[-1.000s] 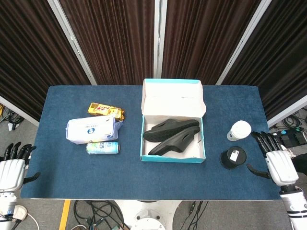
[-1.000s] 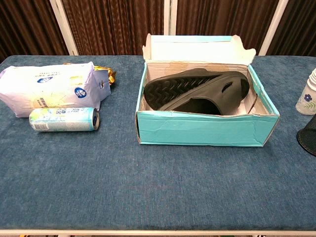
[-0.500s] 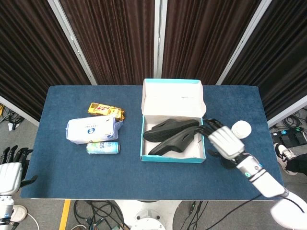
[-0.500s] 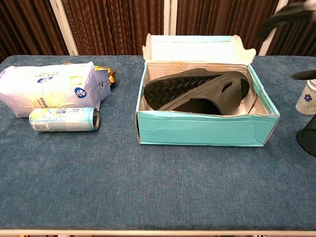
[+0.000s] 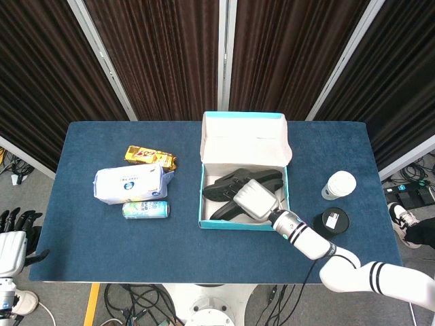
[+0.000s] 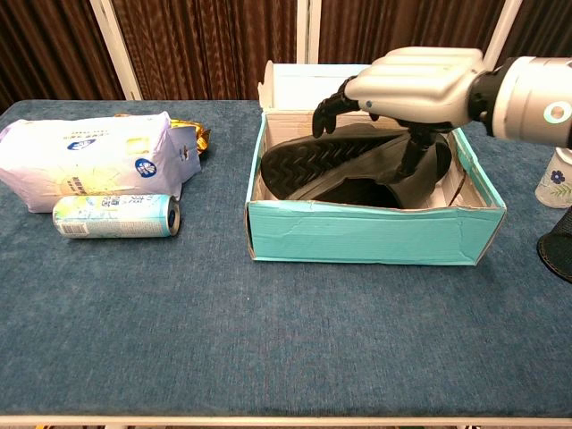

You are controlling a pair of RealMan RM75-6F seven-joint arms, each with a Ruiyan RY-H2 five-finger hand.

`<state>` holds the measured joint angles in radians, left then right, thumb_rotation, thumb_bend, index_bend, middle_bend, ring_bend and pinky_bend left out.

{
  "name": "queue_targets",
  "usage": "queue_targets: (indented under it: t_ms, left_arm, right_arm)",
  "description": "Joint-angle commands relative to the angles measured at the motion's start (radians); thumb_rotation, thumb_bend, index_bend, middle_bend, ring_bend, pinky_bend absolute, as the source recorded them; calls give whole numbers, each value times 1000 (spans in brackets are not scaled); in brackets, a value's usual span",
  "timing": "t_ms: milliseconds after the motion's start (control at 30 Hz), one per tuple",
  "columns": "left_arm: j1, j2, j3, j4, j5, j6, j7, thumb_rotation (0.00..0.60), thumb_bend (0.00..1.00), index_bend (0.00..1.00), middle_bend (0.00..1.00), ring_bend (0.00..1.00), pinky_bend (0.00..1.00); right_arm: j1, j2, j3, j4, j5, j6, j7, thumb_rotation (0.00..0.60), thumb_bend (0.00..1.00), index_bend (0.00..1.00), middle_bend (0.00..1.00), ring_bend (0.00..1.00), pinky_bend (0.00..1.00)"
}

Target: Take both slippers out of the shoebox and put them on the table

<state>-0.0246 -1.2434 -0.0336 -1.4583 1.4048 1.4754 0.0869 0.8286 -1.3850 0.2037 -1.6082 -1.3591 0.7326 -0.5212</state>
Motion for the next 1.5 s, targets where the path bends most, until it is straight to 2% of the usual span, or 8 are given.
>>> queue_targets:
  t_ms: [33,233,567,933,1300,1500]
  left_arm:
    - [-2,-3,0,5,2,-3,-4,600,0,221,156,52,42]
    - [-3,-6,-1,11,3,-6,-11,600,0,221,155,51,42]
    - [0,-9,0,20,4,-7,-18,600,0,221,155,51,42]
    - [3,-13,0,27,-4,-14,-24,600,0,221,155,51,42]
    - [4,-21,1,43,-3,-21,-42,600,0,222,156,51,42]
    - [3,-23,2,50,-1,-24,-55,600,0,223,156,51,42]
  right_arm:
    - [17,-31,-11,16,43,8,-47,600,118,241,252,185,386]
    - [28,-57,-28,28,78,31,-70,600,116,252,271,231,392]
    - [44,-70,-62,44,87,39,-58,600,115,274,287,248,384]
    - [91,-114,-83,104,85,14,-63,600,115,305,311,249,319]
    - [84,-126,-122,128,74,37,-57,600,115,340,325,255,317]
    - [74,-149,-138,169,65,62,-64,600,119,398,363,292,342]
